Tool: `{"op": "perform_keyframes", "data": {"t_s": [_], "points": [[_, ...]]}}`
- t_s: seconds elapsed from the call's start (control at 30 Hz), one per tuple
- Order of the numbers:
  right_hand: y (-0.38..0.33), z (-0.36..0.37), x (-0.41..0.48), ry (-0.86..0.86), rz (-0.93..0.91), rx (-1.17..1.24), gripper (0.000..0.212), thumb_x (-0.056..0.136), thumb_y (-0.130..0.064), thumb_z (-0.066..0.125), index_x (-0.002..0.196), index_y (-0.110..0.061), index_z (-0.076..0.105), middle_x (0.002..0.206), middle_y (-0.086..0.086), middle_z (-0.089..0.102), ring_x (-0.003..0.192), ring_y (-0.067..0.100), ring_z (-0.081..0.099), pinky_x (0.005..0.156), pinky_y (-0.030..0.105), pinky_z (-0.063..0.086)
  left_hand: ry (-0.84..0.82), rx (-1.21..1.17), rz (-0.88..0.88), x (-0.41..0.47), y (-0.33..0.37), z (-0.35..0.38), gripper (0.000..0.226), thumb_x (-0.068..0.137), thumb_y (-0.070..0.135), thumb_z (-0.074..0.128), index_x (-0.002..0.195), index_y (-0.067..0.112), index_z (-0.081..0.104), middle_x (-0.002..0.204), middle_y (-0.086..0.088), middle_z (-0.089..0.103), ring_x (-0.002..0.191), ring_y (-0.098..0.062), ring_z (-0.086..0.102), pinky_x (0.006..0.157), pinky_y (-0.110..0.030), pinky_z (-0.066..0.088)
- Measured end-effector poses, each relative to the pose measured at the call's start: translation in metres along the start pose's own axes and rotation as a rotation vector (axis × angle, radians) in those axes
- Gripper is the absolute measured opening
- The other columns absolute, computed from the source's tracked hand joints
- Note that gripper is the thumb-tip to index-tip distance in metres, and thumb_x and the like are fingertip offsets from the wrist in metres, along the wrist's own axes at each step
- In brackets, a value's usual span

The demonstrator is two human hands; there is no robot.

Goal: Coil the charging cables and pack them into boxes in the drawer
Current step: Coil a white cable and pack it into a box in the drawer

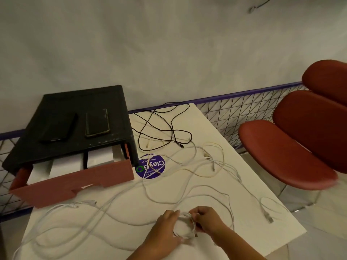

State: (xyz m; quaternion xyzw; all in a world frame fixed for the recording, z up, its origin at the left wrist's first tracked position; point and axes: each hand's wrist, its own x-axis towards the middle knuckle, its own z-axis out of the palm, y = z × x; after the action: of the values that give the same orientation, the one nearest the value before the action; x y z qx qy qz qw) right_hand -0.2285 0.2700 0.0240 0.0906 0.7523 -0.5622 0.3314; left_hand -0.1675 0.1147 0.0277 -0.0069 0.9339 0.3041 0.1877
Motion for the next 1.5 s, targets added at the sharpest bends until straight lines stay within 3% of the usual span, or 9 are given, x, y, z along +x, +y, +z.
{"op": "perform_keyframes", "data": {"t_s": [0.2,0.37,0.5,0.63,0.8,1.0,1.17,1.3,1.5], "points": [[0.009,0.002,0.001,0.129,-0.102,-0.303,0.029,0.089,0.001,0.043,0.097,-0.014,0.066,0.092,0.000,0.059,0.075,0.014,0.058,0.057,0.018,0.048,0.015,0.098,0.001,0.000,-0.004,0.010,0.066,0.090,0.026,0.056,0.147,0.019,0.024,0.148,0.004,0.025,0.135,-0.012,0.030,0.107,-0.018,0.022],[0.010,-0.004,0.001,0.163,-0.155,-0.434,0.033,0.089,0.000,0.045,0.111,-0.013,0.066,0.107,0.000,0.060,0.106,0.017,0.058,0.093,0.023,0.045,0.029,0.063,-0.005,-0.002,-0.002,0.013,0.062,0.091,0.025,0.054,0.146,0.018,0.026,0.148,0.006,0.025,0.134,-0.010,0.031,0.107,-0.018,0.024],[0.006,-0.007,0.002,0.184,-0.184,-0.447,0.034,0.089,0.001,0.046,0.111,-0.016,0.065,0.111,-0.001,0.060,0.103,0.015,0.059,0.088,0.017,0.044,0.087,-0.023,-0.027,-0.005,-0.003,0.008,0.060,0.090,0.025,0.054,0.144,0.022,0.030,0.144,0.009,0.029,0.131,-0.008,0.036,0.106,-0.017,0.027],[-0.011,-0.012,0.003,0.214,-0.209,-0.354,0.037,0.088,0.005,0.041,0.110,-0.012,0.064,0.110,0.002,0.057,0.084,0.011,0.056,0.054,0.004,0.043,0.187,-0.115,-0.067,-0.007,-0.010,-0.009,0.056,0.091,0.026,0.056,0.142,0.020,0.035,0.141,0.008,0.032,0.128,-0.009,0.038,0.107,-0.018,0.028],[-0.040,0.000,0.015,0.238,-0.293,-0.286,0.030,0.087,0.001,0.050,0.099,-0.022,0.064,0.107,0.001,0.063,0.095,0.016,0.059,0.077,0.020,0.038,0.382,-0.281,-0.138,-0.009,-0.029,-0.044,0.049,0.089,0.025,0.060,0.135,0.022,0.044,0.126,0.012,0.037,0.111,-0.011,0.048,0.093,-0.020,0.040],[-0.086,0.042,0.030,0.196,-0.369,-0.183,0.024,0.087,0.000,0.052,0.094,-0.019,0.065,0.105,0.003,0.064,0.091,0.017,0.056,0.079,0.027,0.043,0.698,-0.712,-0.394,-0.013,-0.063,-0.095,0.034,0.089,0.021,0.061,0.121,0.011,0.057,0.120,-0.005,0.058,0.093,-0.018,0.055,0.081,-0.027,0.042],[-0.132,0.085,0.044,0.136,-0.428,-0.207,0.022,0.091,-0.008,0.051,0.106,-0.016,0.065,0.109,0.005,0.065,0.100,0.021,0.062,0.089,0.036,0.051,0.805,-1.754,-0.521,-0.028,-0.088,-0.137,0.039,0.095,0.027,0.052,0.129,0.011,0.049,0.130,-0.011,0.052,0.112,-0.022,0.051,0.088,-0.031,0.041],[-0.169,0.119,0.053,0.122,-0.489,-0.341,0.029,0.093,-0.017,0.052,0.121,-0.018,0.058,0.123,0.007,0.057,0.103,0.019,0.059,0.079,0.027,0.051,0.858,-1.912,-0.555,-0.027,-0.112,-0.154,0.056,0.090,0.044,0.053,0.131,0.006,0.042,0.139,-0.016,0.045,0.119,-0.026,0.049,0.089,-0.030,0.042],[-0.204,0.156,0.069,0.172,-0.705,-0.613,0.045,0.094,-0.025,0.052,0.137,-0.025,0.042,0.142,0.002,0.032,0.121,0.023,0.047,0.096,0.034,0.048,0.879,-2.005,-0.536,-0.019,-0.130,-0.162,0.080,0.080,0.058,0.055,0.136,0.004,0.036,0.123,-0.016,0.046,0.111,-0.025,0.050,0.094,-0.035,0.044]]}}
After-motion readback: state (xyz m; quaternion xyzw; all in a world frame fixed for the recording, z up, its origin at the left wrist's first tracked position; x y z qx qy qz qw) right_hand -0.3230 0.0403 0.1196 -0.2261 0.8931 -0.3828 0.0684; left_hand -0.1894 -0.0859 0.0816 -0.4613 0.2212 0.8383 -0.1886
